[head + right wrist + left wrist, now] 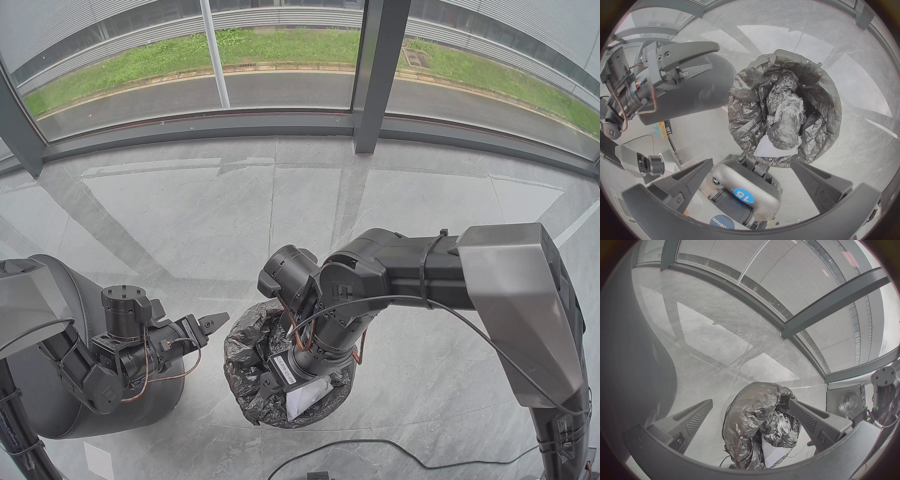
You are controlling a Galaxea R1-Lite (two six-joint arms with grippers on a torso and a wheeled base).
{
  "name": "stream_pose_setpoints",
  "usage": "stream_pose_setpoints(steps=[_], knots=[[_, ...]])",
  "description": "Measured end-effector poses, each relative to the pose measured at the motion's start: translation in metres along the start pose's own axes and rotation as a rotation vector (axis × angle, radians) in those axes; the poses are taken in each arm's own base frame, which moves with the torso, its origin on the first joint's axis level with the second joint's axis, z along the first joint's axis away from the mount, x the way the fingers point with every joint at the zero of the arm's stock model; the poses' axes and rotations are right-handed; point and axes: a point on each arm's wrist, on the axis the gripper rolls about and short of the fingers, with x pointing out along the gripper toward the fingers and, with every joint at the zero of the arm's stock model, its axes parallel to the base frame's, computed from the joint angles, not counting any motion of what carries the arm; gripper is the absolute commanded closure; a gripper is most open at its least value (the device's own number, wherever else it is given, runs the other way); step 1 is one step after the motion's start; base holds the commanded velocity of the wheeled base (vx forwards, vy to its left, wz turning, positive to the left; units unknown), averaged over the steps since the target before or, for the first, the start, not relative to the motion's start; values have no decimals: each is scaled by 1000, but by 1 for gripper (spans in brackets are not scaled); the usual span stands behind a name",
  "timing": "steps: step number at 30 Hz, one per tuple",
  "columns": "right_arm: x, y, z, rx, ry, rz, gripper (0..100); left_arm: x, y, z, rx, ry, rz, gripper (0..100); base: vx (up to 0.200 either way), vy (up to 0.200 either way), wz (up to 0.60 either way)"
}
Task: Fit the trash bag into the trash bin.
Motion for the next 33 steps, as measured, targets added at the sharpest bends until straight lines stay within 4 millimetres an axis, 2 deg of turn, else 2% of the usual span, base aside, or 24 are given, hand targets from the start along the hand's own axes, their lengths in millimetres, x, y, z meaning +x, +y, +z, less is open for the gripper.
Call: stream_pose_setpoints(steps=[4, 8, 15, 19, 24, 28, 33], knots=[[-2, 6, -2, 4, 4, 4, 0, 0, 0, -1, 1, 3, -1, 0, 0, 0, 0], [9, 6, -3, 6, 21, -1, 0, 0, 0, -1, 1, 5, -1, 0, 0, 0, 0], [53, -7, 1, 26, 52, -15, 0, 1, 0, -2, 1, 7, 0, 0, 0, 0, 0], [86, -25, 5, 49, 52, -23, 0, 2, 1, -2, 0, 9, 2, 0, 0, 0, 0], [113, -48, 5, 92, 70, -39, 0, 3, 1, -3, 0, 12, 4, 0, 0, 0, 0], [119, -54, 4, 102, 83, -44, 0, 4, 2, -4, 0, 13, 6, 0, 0, 0, 0], [114, -52, 5, 97, 74, -41, 0, 4, 2, -5, -1, 13, 5, 0, 0, 0, 0]])
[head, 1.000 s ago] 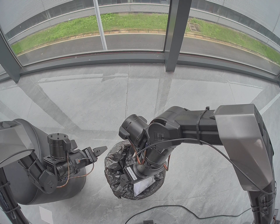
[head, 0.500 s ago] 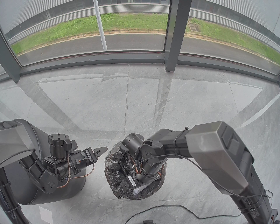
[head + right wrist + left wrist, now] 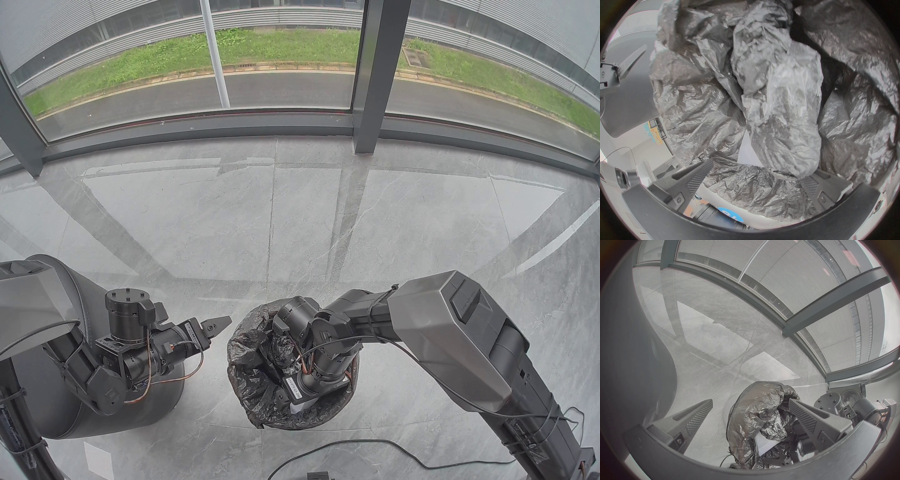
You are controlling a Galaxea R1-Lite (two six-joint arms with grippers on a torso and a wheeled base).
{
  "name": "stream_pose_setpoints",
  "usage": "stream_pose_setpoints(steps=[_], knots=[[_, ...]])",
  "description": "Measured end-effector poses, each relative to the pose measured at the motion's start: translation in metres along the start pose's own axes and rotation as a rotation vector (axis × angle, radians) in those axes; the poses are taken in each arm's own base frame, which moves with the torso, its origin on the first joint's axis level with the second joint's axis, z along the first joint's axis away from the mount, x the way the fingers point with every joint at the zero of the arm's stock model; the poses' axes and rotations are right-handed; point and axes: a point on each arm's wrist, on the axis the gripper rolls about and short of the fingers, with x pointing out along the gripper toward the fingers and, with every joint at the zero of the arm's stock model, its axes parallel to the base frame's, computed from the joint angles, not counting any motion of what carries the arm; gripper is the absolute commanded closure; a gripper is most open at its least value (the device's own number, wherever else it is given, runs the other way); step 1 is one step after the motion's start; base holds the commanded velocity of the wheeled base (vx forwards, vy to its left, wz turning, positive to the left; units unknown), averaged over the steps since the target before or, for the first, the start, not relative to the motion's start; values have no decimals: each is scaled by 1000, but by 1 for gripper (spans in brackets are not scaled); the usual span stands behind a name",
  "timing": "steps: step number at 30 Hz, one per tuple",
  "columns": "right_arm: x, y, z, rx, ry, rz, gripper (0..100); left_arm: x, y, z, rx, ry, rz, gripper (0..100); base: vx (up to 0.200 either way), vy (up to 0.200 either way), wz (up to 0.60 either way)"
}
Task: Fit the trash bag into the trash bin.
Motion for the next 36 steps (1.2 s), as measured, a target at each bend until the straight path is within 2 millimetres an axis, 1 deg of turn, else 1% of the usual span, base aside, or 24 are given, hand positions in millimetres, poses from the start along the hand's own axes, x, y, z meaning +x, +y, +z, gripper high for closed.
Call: stream_pose_setpoints(steps=[5, 10, 11, 14, 20, 24, 27, 31, 36], knots=[[-11, 7, 1, -15, -22, 8, 0, 0, 0, -1, 1, 3, -2, 0, 0, 0, 0], [-29, 16, 1, -32, -49, 19, 0, 0, -1, -1, 1, 4, -2, 0, 0, 0, 0], [-35, 20, 1, -43, -61, 25, 0, 0, -1, -1, 1, 4, -2, 0, 0, 0, 0], [-44, 23, 1, -59, -79, 31, 0, 1, -1, -2, 1, 5, -3, 0, 0, 0, 0], [-52, 24, 4, -83, -111, 38, 0, 1, -1, -2, 1, 8, -4, 0, 0, 0, 0], [-52, 25, 10, -97, -168, 54, 0, 2, -1, -3, 1, 10, -3, 0, 0, 0, 0], [-47, 25, 14, -116, -200, 60, 0, 2, 0, -4, 1, 14, 0, 0, 0, 0, 0], [-34, 23, 17, -136, -218, 62, 0, 3, 0, -5, 1, 16, 1, 0, 0, 0, 0], [-14, 16, 17, -127, -191, 49, 0, 4, 1, -6, 1, 20, 5, 0, 0, 0, 0]])
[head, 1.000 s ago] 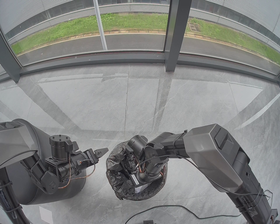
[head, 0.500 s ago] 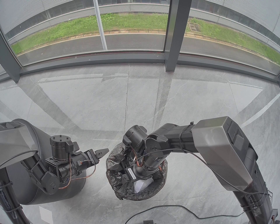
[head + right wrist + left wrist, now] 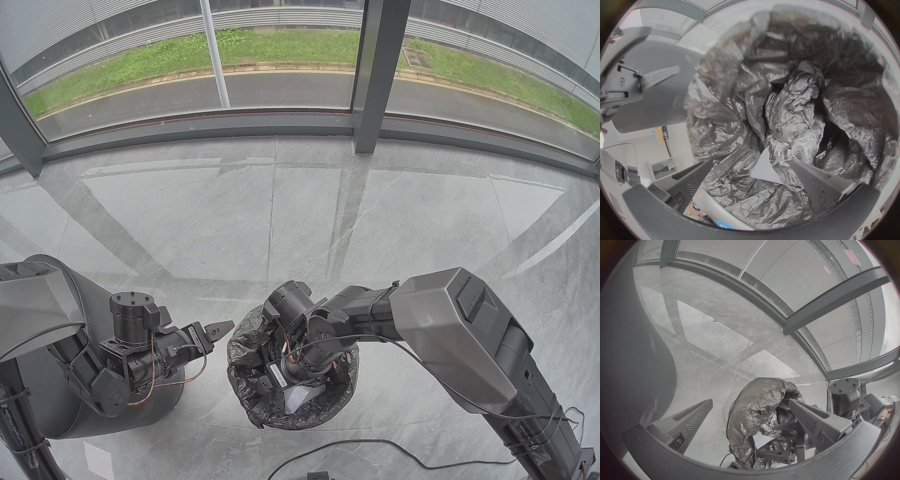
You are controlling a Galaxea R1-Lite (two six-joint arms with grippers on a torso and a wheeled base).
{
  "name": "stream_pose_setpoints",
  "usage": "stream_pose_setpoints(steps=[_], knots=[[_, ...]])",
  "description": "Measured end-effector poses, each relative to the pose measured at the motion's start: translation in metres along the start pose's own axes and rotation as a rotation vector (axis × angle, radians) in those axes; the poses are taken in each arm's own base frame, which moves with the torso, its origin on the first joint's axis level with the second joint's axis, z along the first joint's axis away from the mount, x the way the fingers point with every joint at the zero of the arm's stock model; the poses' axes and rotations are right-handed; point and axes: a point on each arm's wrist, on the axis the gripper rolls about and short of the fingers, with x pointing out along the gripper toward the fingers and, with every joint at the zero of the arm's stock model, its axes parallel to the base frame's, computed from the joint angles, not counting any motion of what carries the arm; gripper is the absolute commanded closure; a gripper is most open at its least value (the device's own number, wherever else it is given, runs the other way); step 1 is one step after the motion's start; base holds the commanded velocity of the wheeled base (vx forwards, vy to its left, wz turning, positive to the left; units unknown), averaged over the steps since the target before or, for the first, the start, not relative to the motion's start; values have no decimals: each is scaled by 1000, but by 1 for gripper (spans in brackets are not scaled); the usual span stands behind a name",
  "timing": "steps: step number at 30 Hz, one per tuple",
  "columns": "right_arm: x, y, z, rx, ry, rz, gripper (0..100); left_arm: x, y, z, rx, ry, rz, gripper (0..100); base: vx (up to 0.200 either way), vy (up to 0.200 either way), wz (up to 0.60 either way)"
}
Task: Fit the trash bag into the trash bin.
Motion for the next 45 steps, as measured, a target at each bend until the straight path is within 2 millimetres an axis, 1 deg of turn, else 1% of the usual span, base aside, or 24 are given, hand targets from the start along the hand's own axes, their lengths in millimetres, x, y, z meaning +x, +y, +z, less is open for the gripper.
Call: stream_pose_setpoints(steps=[3, 8, 15, 20, 24, 27, 29, 34, 36, 37, 38, 40, 41, 43, 45], knots=[[10, -8, -2, 8, 7, -15, 0, 0, 0, 0, 0, 2, 2, 0, 0, 0, 0], [21, -16, -5, 20, 24, -27, 0, 1, 1, -1, 0, 3, 2, 0, 0, 0, 0], [29, -21, -8, 28, 39, -33, 0, 1, 1, -1, -1, 5, 4, 0, 0, 0, 0], [30, -22, -9, 31, 42, -35, 0, 1, 1, -1, -1, 5, 4, 0, 0, 0, 0], [22, -19, -6, 23, 31, -32, 0, 1, 1, -1, -1, 5, 4, 0, 0, 0, 0], [9, -13, -2, 17, 19, -28, 0, 1, 1, -1, -1, 5, 5, 0, 0, 0, 0], [-4, -10, 0, 14, 21, -30, 0, 1, 1, -2, 0, 6, 4, 0, 0, 0, 0], [-47, -1, -3, 15, 92, -45, 0, 0, 0, -2, 1, 4, 1, 0, 0, 0, 0], [-66, 2, -11, 24, 174, -46, 0, -1, -1, -1, 3, -3, -7, 0, 0, 0, 0], [-71, 2, -15, 28, 214, -46, 0, -2, -2, -1, 4, -6, -10, 0, 0, 0, 0], [-85, 4, -23, 33, 297, -44, 0, -3, -3, -2, 7, -9, -17, 0, 0, 0, 0], [-95, 5, -29, 38, 360, -42, 0, -4, -4, -2, 9, -13, -23, 0, 0, 0, 0], [-106, 5, -36, 47, 431, -42, 0, -6, -6, -2, 12, -17, -30, 0, 0, 0, 0], [-123, 5, -45, 67, 523, -47, 0, -9, -9, -3, 18, -18, -41, 0, 0, 0, 0], [-145, 4, -52, 90, 592, -50, 0, -17, -14, -4, 26, -23, -60, 0, 0, 0, 0]])
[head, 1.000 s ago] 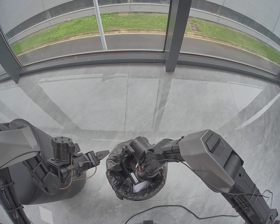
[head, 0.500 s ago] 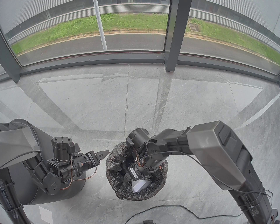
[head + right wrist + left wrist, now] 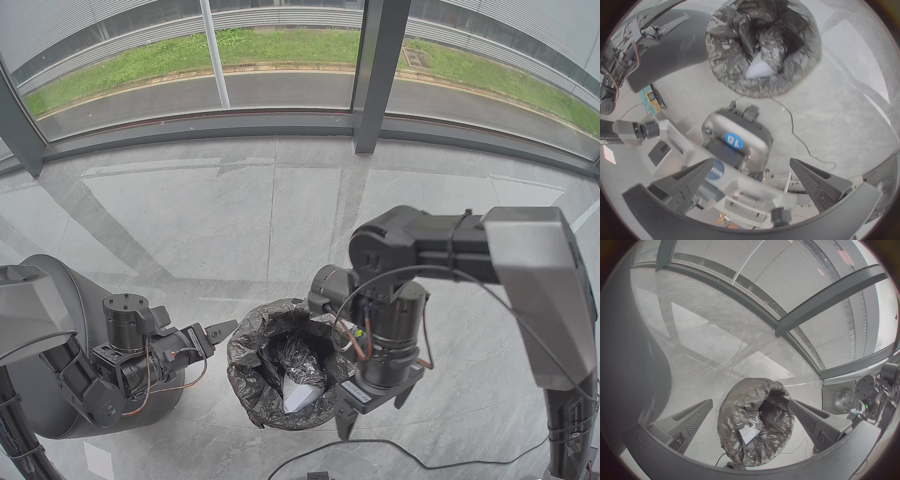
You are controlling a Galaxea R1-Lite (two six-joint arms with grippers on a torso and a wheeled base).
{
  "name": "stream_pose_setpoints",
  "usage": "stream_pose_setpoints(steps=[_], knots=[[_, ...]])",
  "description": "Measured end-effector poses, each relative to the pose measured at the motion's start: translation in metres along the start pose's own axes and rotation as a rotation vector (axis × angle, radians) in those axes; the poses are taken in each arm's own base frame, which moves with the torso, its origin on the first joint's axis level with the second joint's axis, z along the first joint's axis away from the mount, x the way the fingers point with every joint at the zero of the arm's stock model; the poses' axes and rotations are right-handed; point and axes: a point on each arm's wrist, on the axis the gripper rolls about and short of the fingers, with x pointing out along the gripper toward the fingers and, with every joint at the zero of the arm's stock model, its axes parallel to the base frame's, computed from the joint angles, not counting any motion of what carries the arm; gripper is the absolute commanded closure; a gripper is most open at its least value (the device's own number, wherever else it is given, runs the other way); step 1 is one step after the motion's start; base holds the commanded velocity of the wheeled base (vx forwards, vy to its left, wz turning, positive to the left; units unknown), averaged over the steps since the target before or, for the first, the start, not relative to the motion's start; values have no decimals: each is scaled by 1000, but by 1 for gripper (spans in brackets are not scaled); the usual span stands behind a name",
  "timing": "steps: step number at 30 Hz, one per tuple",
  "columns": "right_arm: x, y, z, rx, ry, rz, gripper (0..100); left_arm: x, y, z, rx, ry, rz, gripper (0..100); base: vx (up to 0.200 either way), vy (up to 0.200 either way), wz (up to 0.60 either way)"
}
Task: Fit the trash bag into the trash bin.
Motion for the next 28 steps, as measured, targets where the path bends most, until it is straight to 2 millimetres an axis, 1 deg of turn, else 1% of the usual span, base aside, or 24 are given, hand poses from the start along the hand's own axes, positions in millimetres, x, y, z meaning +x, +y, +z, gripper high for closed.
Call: stream_pose_setpoints(steps=[2, 5, 7, 8, 10, 12, 14, 16, 17, 18, 19, 20, 21, 24, 26, 28], knots=[[-20, -5, -17, 11, 16, 4, 0, -10, -6, 0, 9, -4, -20, 0, 0, 0, 0], [-49, -9, -40, 12, -36, 16, 0, -29, -17, 4, 24, -14, -47, 0, 0, 0, 0], [-74, -15, -59, 14, -115, 31, 0, -46, -25, 8, 37, -15, -62, 0, 0, 0, 0], [-83, -16, -67, 15, -150, 37, 0, -52, -28, 9, 40, -12, -65, 0, 0, 0, 0], [-102, -21, -87, 20, -241, 51, 0, -70, -37, 13, 52, -2, -72, 0, 0, 0, 0], [-116, -26, -105, 27, -331, 58, 0, -86, -44, 15, 61, 15, -74, 0, 0, 0, 0], [-126, -30, -122, 33, -415, 56, 0, -101, -51, 18, 68, 34, -76, 0, 0, 0, 0], [-133, -34, -142, 44, -512, 36, 0, -121, -59, 22, 79, 52, -80, 0, 0, 0, 0], [-135, -36, -149, 50, -545, 25, 0, -128, -62, 24, 82, 57, -81, 0, 0, 0, 0], [-136, -40, -163, 62, -610, -1, 0, -142, -66, 27, 90, 65, -83, 0, 0, 0, 0], [-136, -42, -171, 73, -644, -16, 0, -151, -68, 28, 94, 69, -84, 0, 0, 0, 0], [-136, -46, -184, 89, -696, -41, 0, -162, -71, 30, 99, 76, -83, 0, 0, 0, 0], [-135, -47, -190, 98, -717, -51, 0, -168, -72, 31, 101, 79, -82, 0, 0, 0, 0], [-130, -56, -220, 143, -820, -97, 0, -196, -74, 32, 110, 91, -74, 0, 0, 0, 0], [-124, -63, -246, 186, -896, -130, 0, -220, -75, 33, 115, 88, -67, 0, 0, 0, 0], [-119, -68, -267, 225, -958, -156, 0, -235, -74, 33, 116, 79, -62, 0, 0, 0, 0]])
